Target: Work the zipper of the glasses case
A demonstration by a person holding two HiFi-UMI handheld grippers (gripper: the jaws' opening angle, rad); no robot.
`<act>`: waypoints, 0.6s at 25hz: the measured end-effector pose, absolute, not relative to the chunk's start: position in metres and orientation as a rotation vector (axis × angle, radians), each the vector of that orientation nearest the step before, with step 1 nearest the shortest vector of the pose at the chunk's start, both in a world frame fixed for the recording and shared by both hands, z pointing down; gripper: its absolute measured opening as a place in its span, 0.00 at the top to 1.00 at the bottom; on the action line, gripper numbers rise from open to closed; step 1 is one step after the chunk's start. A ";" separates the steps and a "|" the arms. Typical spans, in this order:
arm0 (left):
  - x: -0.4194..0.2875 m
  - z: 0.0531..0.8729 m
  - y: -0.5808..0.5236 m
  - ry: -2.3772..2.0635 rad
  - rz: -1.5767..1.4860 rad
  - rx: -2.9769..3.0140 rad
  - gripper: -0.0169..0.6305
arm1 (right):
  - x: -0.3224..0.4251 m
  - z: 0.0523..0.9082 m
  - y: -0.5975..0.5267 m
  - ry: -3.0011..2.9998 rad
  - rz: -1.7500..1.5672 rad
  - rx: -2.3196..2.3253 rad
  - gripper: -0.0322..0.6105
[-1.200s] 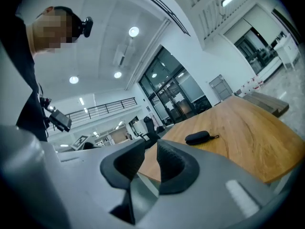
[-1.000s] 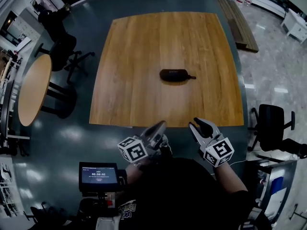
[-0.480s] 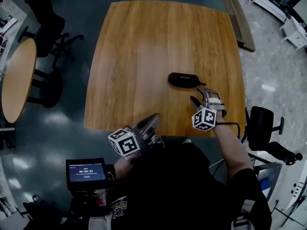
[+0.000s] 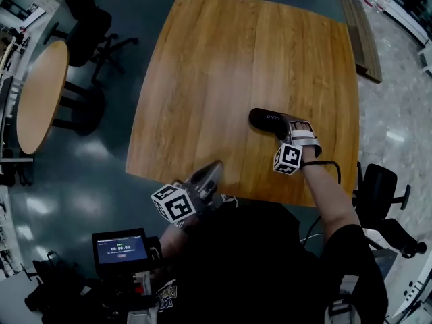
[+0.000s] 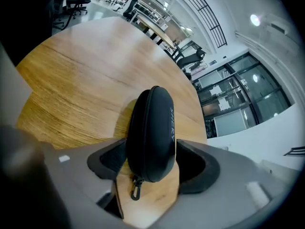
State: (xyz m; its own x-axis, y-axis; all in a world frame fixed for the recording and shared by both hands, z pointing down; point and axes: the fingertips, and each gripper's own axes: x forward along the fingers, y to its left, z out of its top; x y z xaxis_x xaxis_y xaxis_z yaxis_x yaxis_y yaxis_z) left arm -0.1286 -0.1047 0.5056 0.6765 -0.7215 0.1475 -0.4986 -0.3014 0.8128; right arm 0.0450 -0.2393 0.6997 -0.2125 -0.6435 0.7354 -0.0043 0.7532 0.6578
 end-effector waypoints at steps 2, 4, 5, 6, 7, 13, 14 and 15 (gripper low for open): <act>-0.127 0.505 -0.106 -0.970 -0.303 1.966 0.97 | 0.044 0.704 -0.244 -1.703 -0.665 0.494 0.49; -0.127 0.507 -0.105 -0.989 -0.305 1.966 0.97 | 0.042 0.707 -0.249 -1.710 -0.686 0.477 0.51; -0.127 0.507 -0.104 -1.000 -0.303 1.964 0.97 | 0.041 0.708 -0.251 -1.717 -0.690 0.473 0.52; -0.128 0.507 -0.102 -1.013 -0.303 1.958 0.97 | 0.040 0.708 -0.252 -1.728 -0.691 0.469 0.53; -0.129 0.507 -0.100 -1.027 -0.300 1.949 0.97 | 0.039 0.707 -0.253 -1.743 -0.683 0.466 0.54; -0.135 0.512 -0.107 -1.064 -0.316 1.938 0.97 | 0.025 0.667 -0.258 -2.009 -0.357 0.614 0.56; -0.135 0.513 -0.110 -1.063 -0.313 1.953 0.97 | 0.022 0.653 -0.257 -2.094 -0.252 0.662 0.57; -0.134 0.514 -0.114 -1.063 -0.301 1.973 0.97 | 0.019 0.638 -0.254 -2.196 -0.125 0.704 0.58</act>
